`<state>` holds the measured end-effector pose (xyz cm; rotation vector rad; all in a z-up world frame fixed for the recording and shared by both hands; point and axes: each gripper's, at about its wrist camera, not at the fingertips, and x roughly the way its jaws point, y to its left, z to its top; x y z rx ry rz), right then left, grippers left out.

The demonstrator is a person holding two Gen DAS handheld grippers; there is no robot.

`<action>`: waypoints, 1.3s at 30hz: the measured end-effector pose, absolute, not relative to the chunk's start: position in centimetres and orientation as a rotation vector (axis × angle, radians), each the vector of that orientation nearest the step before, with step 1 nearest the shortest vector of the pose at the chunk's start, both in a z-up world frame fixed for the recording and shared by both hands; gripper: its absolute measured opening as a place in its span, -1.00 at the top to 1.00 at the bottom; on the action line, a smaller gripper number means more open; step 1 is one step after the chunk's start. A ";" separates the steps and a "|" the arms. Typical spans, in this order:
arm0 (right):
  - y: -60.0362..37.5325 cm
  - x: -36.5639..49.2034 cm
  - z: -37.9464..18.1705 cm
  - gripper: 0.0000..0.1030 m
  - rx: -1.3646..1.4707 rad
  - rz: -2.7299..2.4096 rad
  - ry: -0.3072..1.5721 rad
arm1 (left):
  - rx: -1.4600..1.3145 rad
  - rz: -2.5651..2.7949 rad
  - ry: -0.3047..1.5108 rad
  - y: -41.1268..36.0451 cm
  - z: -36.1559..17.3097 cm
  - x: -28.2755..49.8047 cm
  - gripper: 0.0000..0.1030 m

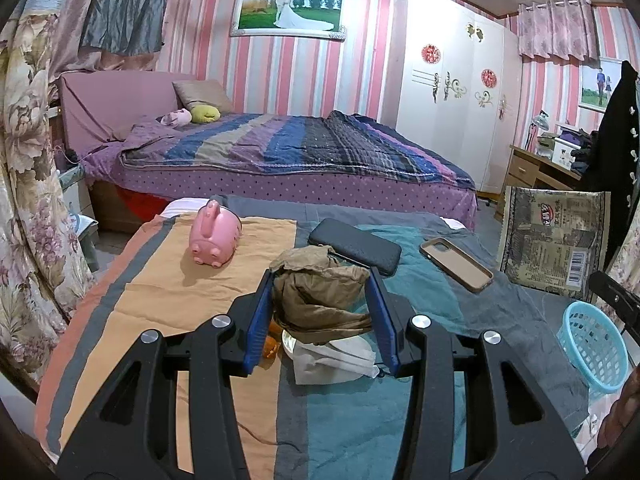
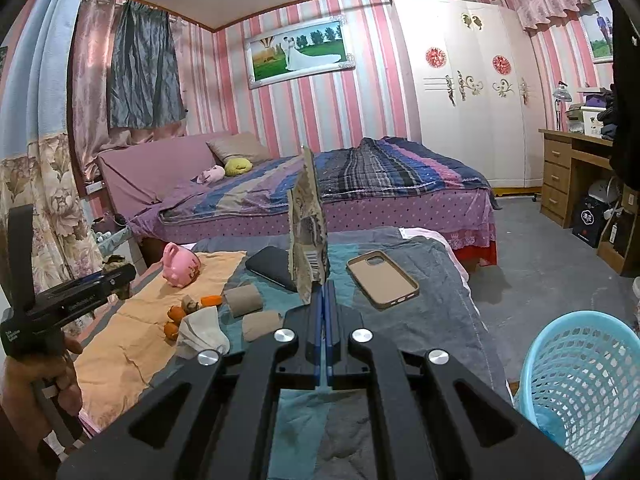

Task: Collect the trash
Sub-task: 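Hold the brown paper bag and printed snack bag and turn toward the basket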

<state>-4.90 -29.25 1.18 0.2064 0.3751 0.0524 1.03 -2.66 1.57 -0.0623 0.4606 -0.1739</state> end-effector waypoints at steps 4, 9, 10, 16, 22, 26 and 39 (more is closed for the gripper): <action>-29.4 -4.9 1.2 0.98 0.206 0.051 0.376 | -0.059 -0.176 0.454 -2.7 1.6 1.0 0.15; -29.5 -4.9 1.2 0.98 0.205 0.049 0.374 | -0.055 -0.181 0.451 -2.9 1.6 0.9 0.15; -29.4 -5.0 1.2 0.98 0.205 0.048 0.375 | -0.054 -0.183 0.450 -2.9 1.5 0.9 0.15; -30.2 -5.1 1.2 0.98 0.207 0.032 0.372 | -0.056 -0.190 0.447 -3.0 1.6 0.9 0.15; -30.7 -5.3 1.1 0.98 0.203 0.023 0.376 | -0.060 -0.194 0.443 -2.9 1.7 0.9 0.15; -30.6 -5.3 1.1 0.98 0.199 0.023 0.376 | -0.059 -0.198 0.439 -2.8 1.8 0.8 0.15; -31.8 -5.6 1.0 0.98 0.184 -0.033 0.380 | -0.075 -0.241 0.419 -3.5 2.4 0.4 0.15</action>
